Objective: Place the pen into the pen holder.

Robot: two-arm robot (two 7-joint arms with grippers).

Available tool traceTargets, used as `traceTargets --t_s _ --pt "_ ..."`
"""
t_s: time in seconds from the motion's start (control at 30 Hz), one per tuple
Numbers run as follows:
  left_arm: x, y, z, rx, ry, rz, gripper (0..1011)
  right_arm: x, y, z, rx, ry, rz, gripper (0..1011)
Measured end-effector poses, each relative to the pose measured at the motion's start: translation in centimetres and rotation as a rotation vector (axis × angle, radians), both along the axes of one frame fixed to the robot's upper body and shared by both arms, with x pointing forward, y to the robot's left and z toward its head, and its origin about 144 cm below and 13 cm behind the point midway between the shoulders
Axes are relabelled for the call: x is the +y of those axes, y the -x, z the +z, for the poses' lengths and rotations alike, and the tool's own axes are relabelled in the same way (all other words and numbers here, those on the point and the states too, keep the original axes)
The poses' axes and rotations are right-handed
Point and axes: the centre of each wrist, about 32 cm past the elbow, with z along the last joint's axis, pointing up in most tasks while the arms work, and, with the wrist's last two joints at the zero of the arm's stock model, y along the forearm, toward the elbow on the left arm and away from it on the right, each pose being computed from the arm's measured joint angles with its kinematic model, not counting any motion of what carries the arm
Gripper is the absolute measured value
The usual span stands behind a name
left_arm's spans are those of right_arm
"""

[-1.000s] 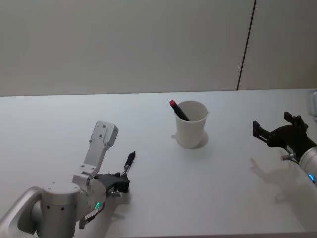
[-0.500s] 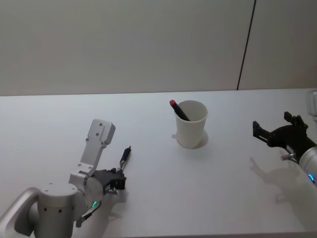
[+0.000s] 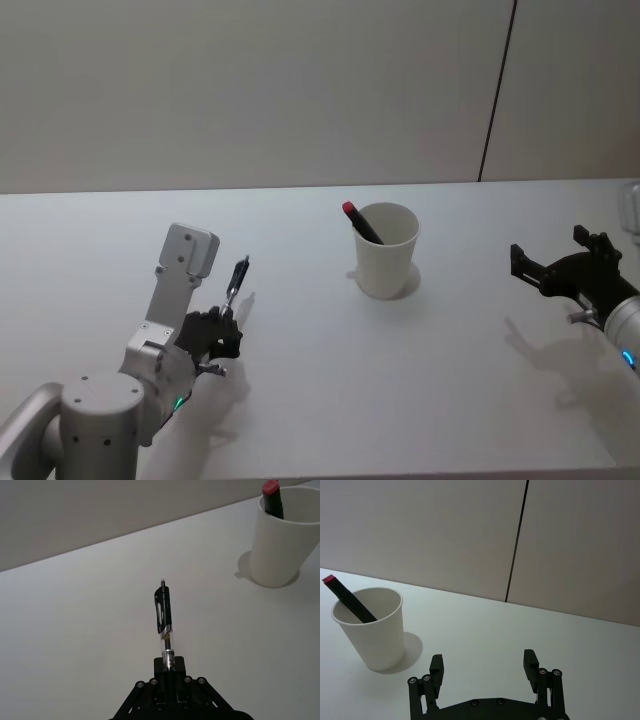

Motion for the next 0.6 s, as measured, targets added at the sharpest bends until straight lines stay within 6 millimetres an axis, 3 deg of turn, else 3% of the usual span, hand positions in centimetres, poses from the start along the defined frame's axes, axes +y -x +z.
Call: traceTargets --t_s 0.6 --pt "1.2 0.9 1.5 -0.24 0.0 -0.161 129 0.0 0.0 0.0 0.0 0.0 0.0 1002"
